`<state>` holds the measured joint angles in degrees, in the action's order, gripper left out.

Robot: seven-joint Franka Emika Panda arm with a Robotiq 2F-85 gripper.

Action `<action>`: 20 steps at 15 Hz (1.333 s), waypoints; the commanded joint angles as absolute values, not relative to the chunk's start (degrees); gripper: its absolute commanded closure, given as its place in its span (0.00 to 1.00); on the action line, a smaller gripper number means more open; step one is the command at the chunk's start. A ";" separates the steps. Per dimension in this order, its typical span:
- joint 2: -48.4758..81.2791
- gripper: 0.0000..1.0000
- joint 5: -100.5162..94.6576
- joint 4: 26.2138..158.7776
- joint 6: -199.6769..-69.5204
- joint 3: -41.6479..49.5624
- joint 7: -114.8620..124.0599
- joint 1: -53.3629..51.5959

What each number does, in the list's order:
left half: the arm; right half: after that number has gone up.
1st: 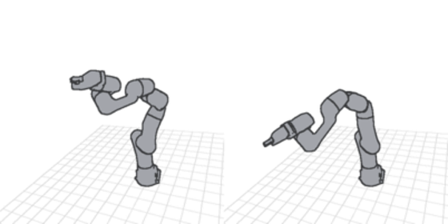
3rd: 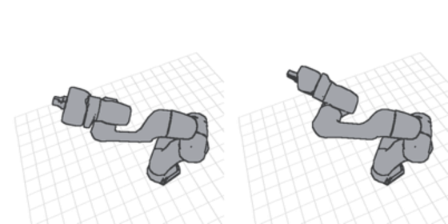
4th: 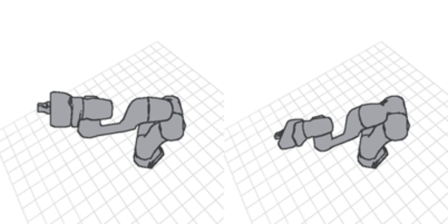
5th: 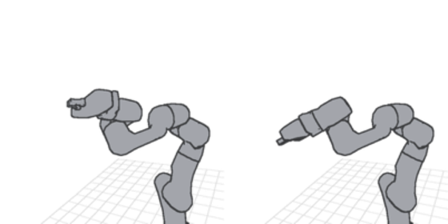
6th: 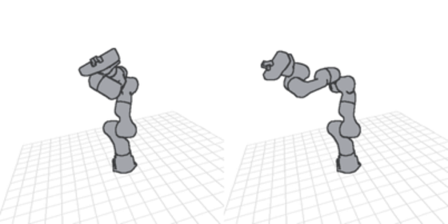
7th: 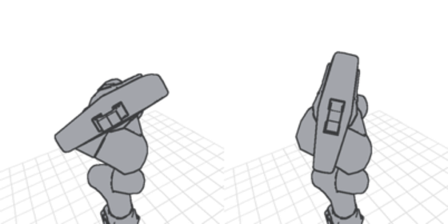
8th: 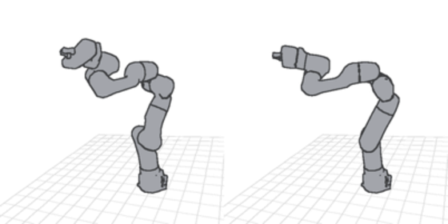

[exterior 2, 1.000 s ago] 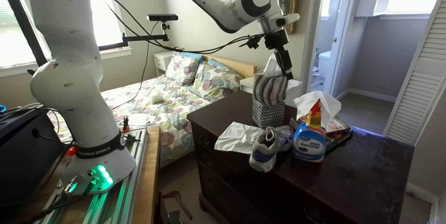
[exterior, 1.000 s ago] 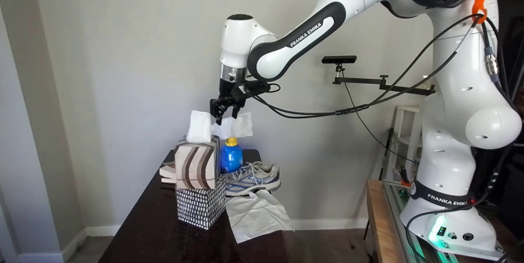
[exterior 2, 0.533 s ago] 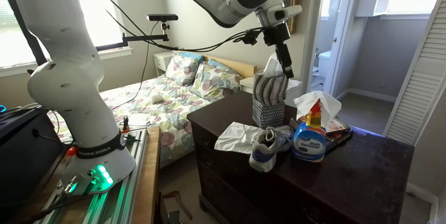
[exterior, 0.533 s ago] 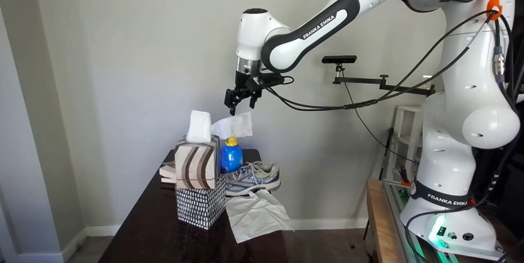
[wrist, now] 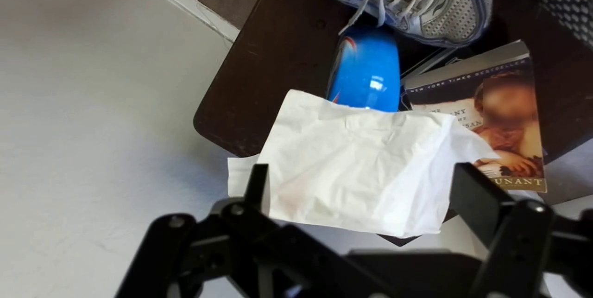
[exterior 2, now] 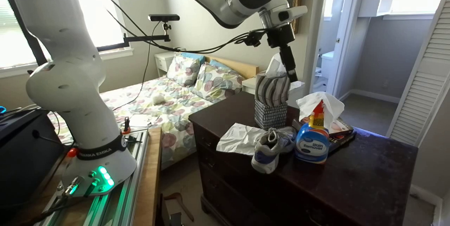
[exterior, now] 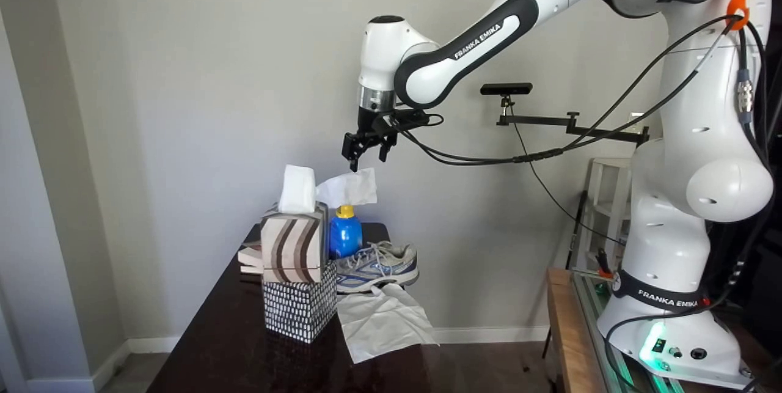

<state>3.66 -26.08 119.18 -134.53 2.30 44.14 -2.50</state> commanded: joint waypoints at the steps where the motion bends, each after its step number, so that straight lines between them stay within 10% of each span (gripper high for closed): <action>1: 4.60 0.00 -30.00 118.83 -136.97 2.72 47.21 -1.76; 20: 14.32 0.00 -28.61 116.29 -158.71 8.52 46.59 0.39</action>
<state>13.23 -28.37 117.52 -158.01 8.28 45.76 0.47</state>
